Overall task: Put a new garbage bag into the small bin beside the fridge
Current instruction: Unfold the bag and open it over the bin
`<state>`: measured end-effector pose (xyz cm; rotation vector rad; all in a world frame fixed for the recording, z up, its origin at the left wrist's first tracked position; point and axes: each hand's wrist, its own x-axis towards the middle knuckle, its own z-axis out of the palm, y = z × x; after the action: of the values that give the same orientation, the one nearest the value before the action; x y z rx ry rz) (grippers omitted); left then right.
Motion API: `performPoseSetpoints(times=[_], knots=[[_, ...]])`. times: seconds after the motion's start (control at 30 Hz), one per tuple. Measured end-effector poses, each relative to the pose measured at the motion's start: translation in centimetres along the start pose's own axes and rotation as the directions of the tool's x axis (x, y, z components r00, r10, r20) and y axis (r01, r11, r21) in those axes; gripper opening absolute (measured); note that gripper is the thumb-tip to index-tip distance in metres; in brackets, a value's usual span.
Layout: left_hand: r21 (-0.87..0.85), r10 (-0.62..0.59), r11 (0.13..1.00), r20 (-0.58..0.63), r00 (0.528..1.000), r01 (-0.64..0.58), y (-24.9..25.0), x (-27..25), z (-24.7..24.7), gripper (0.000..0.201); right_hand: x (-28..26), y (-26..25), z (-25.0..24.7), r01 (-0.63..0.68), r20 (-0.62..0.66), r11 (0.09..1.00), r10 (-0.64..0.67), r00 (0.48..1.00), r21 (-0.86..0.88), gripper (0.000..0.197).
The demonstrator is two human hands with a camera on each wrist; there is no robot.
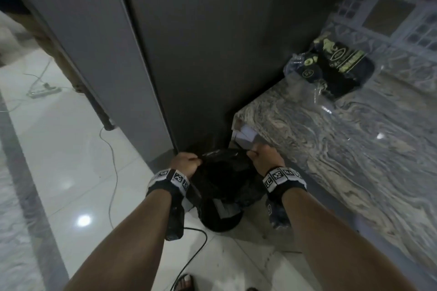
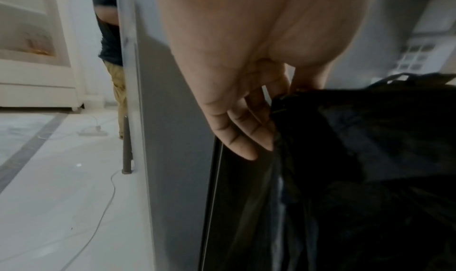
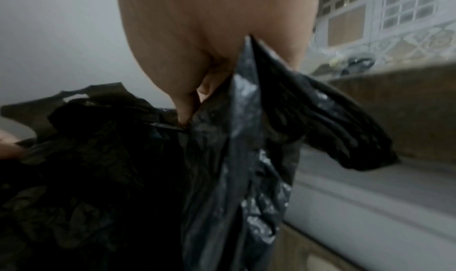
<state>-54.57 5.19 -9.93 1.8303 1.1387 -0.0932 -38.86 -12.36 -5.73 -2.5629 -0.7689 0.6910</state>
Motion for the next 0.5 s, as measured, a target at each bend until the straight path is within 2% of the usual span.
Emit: performPoseSetpoints(times=[0.07, 0.2, 0.33, 0.4, 0.5], knots=[[-0.030, -0.043, 0.999, 0.022, 0.999, 0.044, -2.8, 2.8, 2.1, 0.023, 1.4, 1.3, 3.0, -0.026, 0.003, 1.000, 0.026, 1.000, -0.004, 0.029], [-0.093, -0.075, 0.993, 0.031, 0.997, 0.077, -8.1, 7.6, 6.9, 0.016, 4.2, 4.9, 9.3, -0.047, 0.032, 0.999, 0.047, 0.998, -0.011, 0.028], [-0.103, -0.102, 0.989, 0.079, 0.992, 0.110, -13.5, 12.4, 12.4, 0.026, 7.7, 9.7, 16.3, -0.089, 0.073, 0.996, 0.090, 0.993, -0.010, 0.025], [-0.161, -0.142, 0.975, 0.097, 0.985, 0.157, -16.4, 15.0, 15.1, 0.029, 9.5, 12.4, 20.2, -0.120, 0.078, 0.992, 0.122, 0.989, -0.032, 0.024], [-0.112, -0.153, 0.980, 0.123, 0.980, 0.167, -20.5, 18.6, 18.9, 0.035, 11.7, 15.9, 26.0, -0.182, 0.108, 0.982, 0.187, 0.976, -0.059, 0.025]])
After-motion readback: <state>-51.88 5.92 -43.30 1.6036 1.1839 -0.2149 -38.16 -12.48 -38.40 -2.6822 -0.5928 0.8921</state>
